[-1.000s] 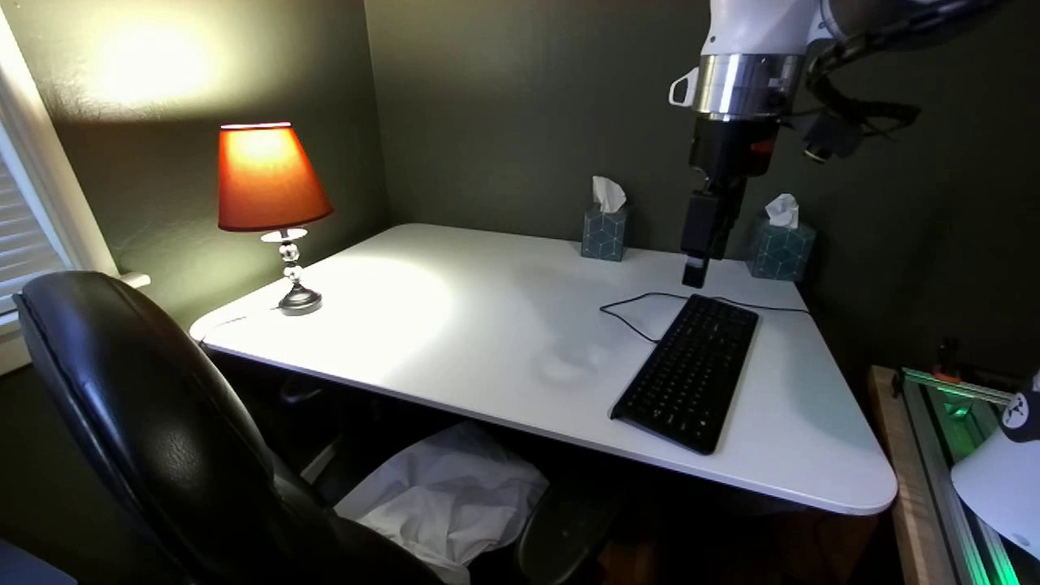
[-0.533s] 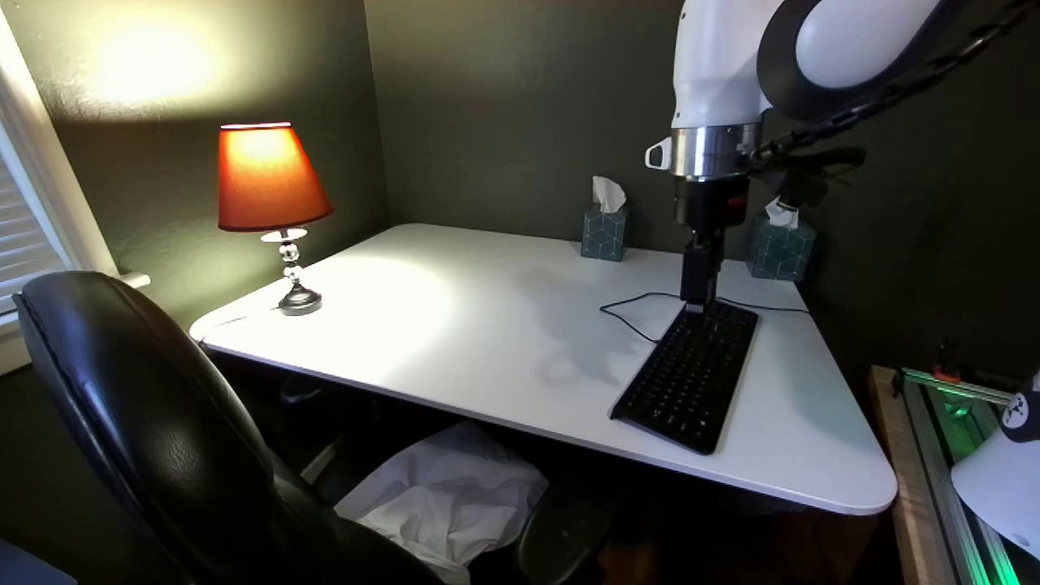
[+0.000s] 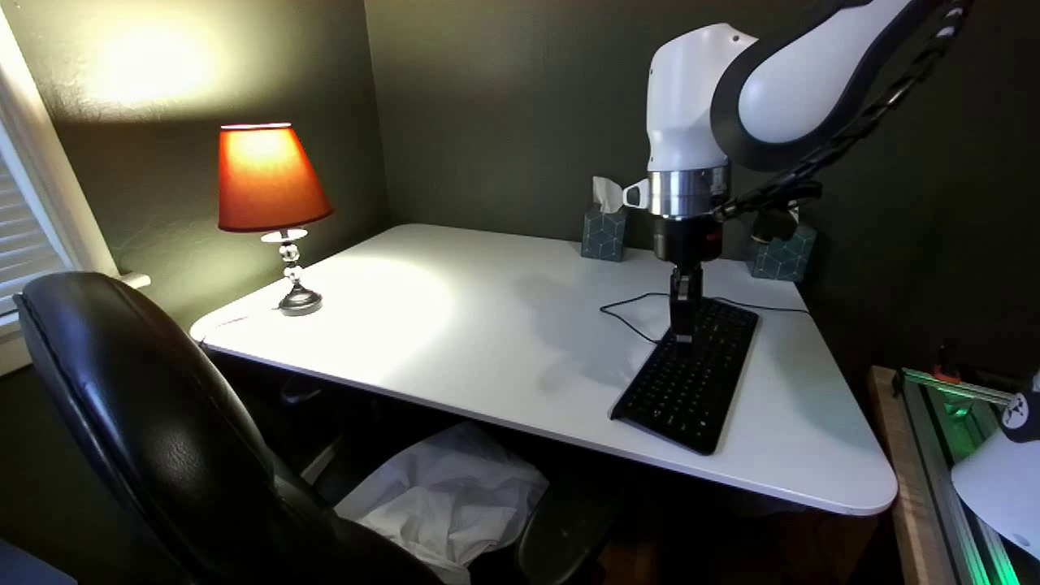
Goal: Press a button on the keyboard
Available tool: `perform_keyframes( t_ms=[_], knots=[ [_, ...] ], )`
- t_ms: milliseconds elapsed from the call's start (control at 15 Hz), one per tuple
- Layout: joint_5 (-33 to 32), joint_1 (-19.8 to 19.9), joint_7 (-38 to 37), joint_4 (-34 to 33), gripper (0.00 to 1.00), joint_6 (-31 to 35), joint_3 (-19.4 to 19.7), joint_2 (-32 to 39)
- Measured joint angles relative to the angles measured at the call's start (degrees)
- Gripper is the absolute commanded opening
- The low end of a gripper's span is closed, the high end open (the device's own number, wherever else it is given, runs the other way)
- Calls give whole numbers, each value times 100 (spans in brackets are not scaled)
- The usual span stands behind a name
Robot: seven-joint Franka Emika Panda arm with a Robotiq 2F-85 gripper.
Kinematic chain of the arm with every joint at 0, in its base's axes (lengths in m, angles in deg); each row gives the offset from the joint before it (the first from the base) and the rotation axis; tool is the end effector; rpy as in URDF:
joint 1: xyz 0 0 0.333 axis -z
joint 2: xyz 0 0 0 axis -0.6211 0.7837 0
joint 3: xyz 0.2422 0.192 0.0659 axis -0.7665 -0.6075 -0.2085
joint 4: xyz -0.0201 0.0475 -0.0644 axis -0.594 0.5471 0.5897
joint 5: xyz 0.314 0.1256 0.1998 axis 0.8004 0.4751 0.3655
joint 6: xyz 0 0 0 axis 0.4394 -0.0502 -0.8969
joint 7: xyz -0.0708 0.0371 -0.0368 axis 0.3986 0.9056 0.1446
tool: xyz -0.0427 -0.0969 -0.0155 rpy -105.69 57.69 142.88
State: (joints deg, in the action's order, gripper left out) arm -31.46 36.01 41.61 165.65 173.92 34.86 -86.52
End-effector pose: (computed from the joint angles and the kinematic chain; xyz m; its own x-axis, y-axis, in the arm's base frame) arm 0.3930 0.0317 0.2717 0.9768 0.1685 -0.1323 0.1631 -0.9853 -0.0502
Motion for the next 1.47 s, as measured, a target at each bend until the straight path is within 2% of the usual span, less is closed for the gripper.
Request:
perform_keyframes(
  t_ms=[67,133,533,1067,1467],
  knots=[
    [24,0,42,-34,1,37,0,101],
    [37,0,60,-67,0,68,0,200],
    [300,34,-14,-245,0,89,17,655],
    [307,152,-399,-279,0,422,126,886],
    [288,240,-459,-374,0,427,195,1136]
  ],
)
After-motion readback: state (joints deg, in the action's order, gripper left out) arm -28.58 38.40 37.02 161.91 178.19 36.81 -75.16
